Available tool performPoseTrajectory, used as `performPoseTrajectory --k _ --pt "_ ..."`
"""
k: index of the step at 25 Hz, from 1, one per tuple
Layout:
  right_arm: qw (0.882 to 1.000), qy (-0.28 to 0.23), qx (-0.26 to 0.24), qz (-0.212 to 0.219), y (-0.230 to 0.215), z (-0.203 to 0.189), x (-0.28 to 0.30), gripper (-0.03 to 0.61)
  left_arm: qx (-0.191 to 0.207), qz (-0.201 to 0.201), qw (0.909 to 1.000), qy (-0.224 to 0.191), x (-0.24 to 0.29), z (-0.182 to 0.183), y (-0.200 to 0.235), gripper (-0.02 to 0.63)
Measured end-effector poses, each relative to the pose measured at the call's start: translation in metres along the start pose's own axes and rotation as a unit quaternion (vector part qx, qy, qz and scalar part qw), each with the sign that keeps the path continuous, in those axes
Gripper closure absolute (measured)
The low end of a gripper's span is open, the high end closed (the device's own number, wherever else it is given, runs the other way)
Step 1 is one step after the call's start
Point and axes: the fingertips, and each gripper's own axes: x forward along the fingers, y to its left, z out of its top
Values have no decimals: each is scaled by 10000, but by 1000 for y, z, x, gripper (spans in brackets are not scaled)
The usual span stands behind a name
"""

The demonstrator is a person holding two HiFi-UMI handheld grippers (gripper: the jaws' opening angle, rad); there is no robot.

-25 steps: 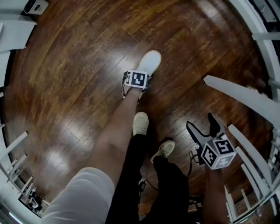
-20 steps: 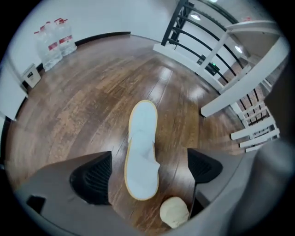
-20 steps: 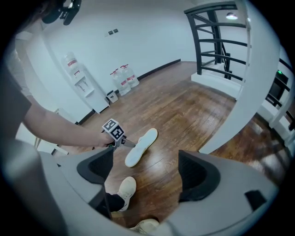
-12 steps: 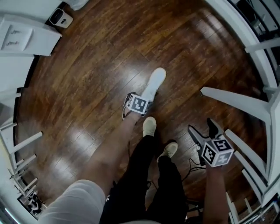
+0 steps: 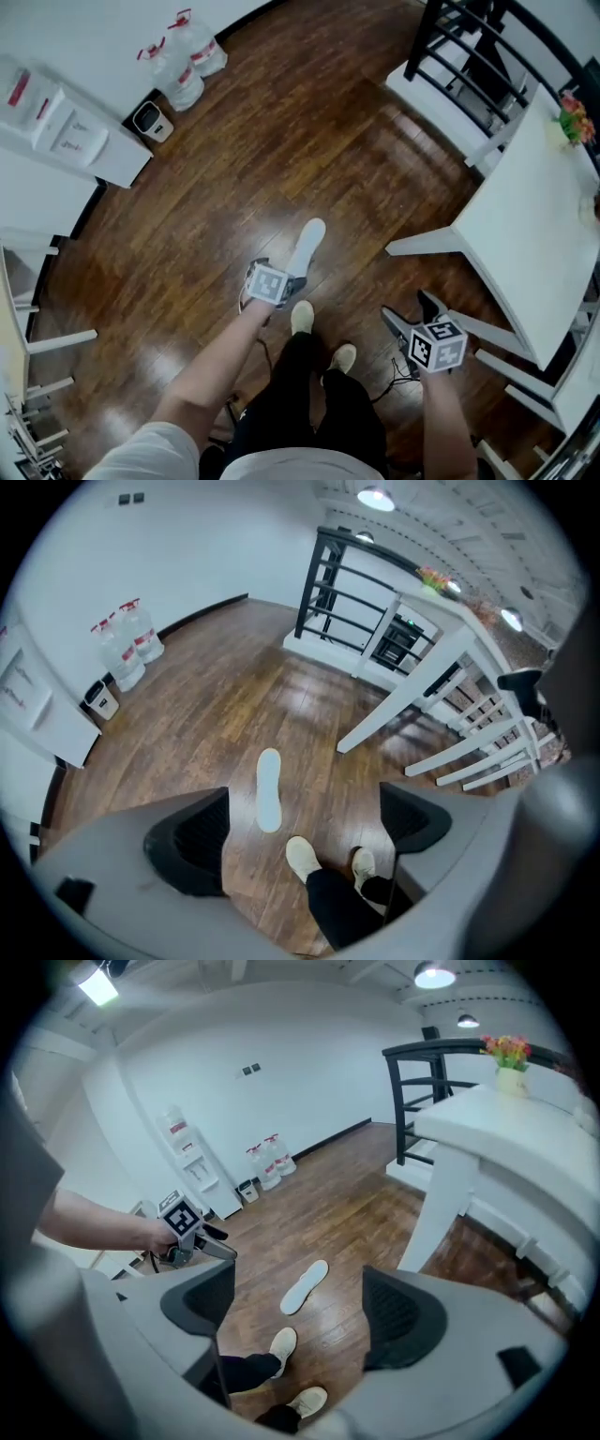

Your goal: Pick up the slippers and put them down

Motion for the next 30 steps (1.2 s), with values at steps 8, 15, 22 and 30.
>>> performPoseTrajectory --k 8,15,22,30 --pt "9977 -526 -376 -224 18 36 -190 138 799 -318 9906 -1060 -205 80 -135 110" --pt "9907 -1137 -228 -707 25 3 -341 115 1324 -507 9766 -1618 -326 68 -233 110" --pt "9806 -1589 128 -1141 19 -48 -432 115 1702 -738 9670 -1747 -364 52 -299 110" --pt "9694 -1871 574 -1481 -15 -83 -480 120 2337 -979 9556 -1503 -348 66 -386 110"
